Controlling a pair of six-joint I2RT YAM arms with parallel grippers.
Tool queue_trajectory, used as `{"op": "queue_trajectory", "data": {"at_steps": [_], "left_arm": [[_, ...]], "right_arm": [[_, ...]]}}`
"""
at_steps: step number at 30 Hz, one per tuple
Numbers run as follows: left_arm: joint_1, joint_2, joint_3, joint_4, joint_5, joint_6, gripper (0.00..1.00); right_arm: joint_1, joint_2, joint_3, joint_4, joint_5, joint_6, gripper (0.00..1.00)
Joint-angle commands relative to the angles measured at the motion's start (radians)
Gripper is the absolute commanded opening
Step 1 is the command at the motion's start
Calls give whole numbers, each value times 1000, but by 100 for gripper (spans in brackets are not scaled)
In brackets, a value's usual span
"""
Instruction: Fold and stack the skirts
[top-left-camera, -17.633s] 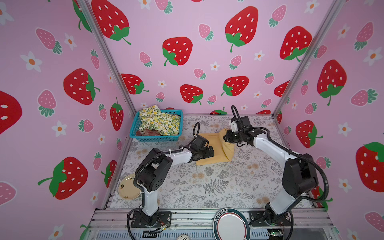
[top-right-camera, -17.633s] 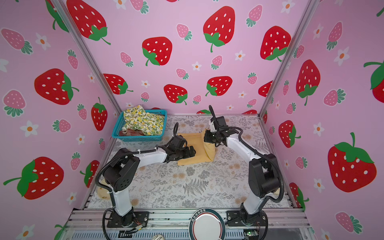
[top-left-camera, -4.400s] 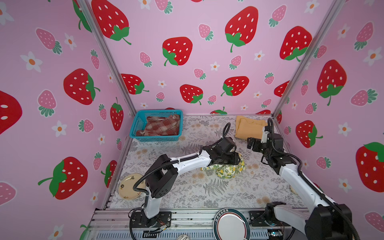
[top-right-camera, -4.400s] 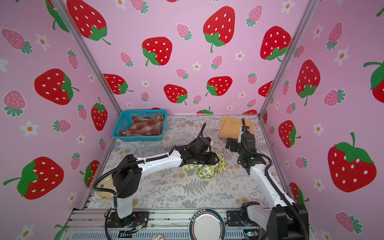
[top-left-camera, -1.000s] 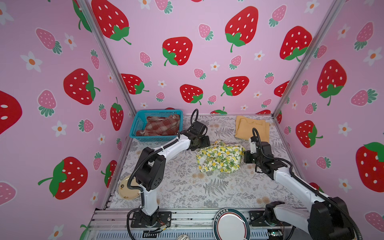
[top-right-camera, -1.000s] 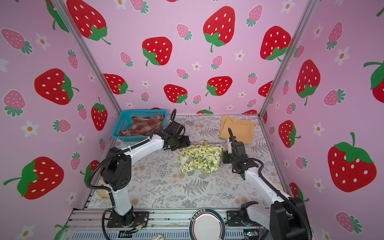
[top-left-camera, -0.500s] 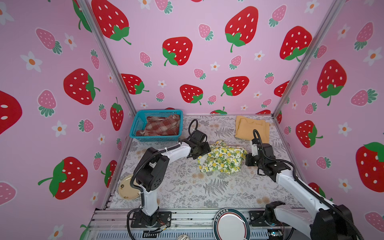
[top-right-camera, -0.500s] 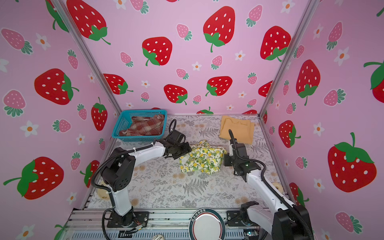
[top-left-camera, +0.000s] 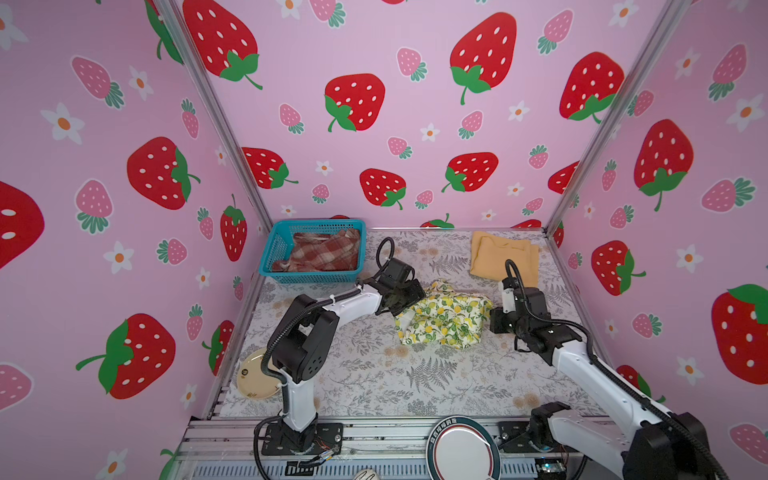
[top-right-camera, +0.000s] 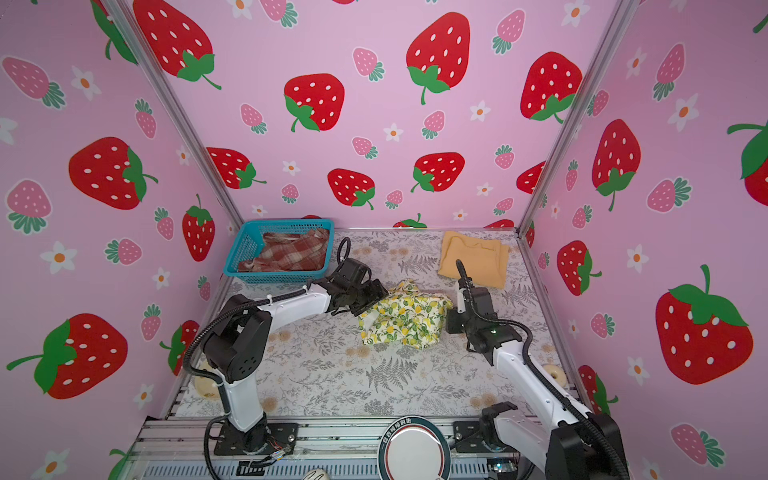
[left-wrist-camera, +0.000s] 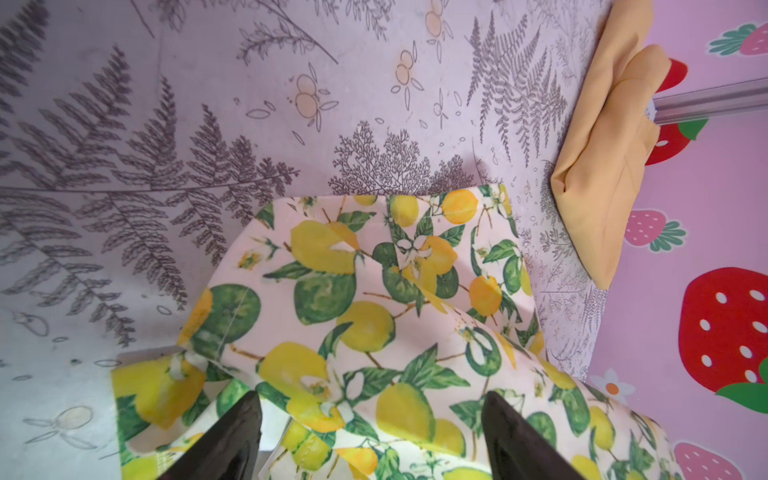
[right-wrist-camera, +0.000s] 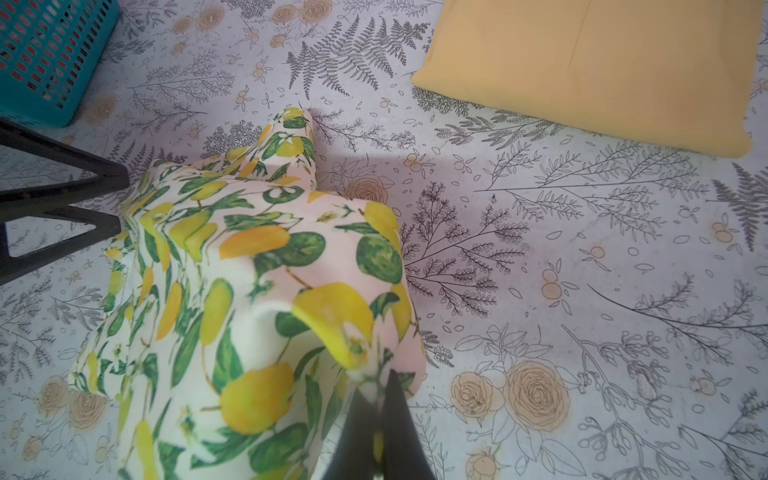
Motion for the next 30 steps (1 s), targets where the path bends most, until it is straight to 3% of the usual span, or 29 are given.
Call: {"op": "queue_trajectory", "data": {"at_steps": [1, 8, 13, 15, 22, 30], "left_arm": [[1, 8, 9, 19, 11, -27, 81], [2, 68, 105, -33, 32, -7, 63], [1, 91, 118, -36, 48, -10, 60], [0, 96, 119, -37, 58, -9, 60], [-2, 32, 30, 4, 48, -44, 77], [-14, -5, 15, 21, 68, -85, 80]], "right_arm": [[6, -16, -2, -7, -11, 15, 0], [23, -26, -6, 2, -21, 26, 0], [34, -36, -6, 9, -21, 32, 0], [37, -38, -4, 8, -21, 34, 0], [45, -34, -10, 9, -7, 30, 0], [57, -38, -21, 19, 8, 26, 0]]}}
